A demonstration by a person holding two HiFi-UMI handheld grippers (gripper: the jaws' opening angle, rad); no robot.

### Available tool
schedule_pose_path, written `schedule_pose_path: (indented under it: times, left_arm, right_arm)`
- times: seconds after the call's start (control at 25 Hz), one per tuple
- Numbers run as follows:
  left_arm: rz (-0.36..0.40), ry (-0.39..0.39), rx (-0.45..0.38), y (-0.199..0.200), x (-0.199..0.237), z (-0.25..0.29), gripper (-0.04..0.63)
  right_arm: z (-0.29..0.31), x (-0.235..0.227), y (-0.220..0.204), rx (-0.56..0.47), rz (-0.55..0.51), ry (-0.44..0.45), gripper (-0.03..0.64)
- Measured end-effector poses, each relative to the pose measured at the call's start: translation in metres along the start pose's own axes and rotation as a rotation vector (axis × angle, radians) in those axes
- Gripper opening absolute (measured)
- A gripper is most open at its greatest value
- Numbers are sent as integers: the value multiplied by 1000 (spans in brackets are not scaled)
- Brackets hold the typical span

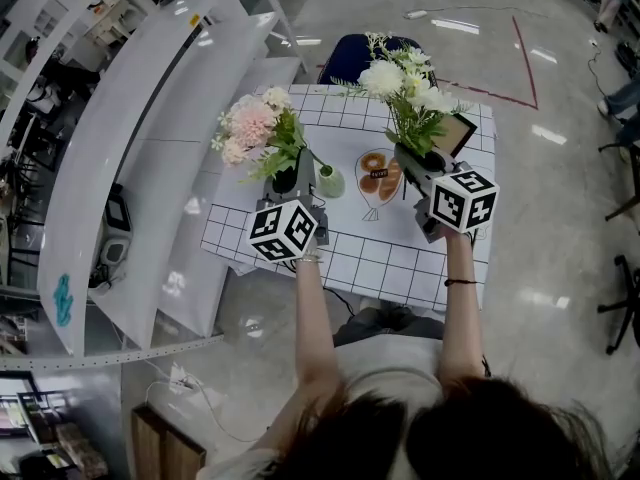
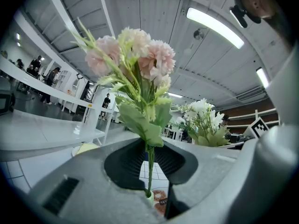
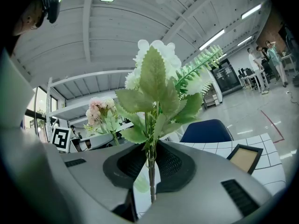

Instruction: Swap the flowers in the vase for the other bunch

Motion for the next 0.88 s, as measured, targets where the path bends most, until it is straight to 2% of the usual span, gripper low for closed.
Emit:
schedule_pose_path:
  times: [0.88]
  left_arm:
    - [18, 15, -29, 31, 10, -26, 66]
  right_arm:
    - [14, 19, -6, 9, 14, 25, 51]
Point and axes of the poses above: the fingertips, and each gripper's own axes: z forward along the fingers, x to its left, y out of its top, the point moved 6 cm from there along -z, backward along the fingers, and after that the axes turned 11 degrees about -y, right-handed, at the moved point
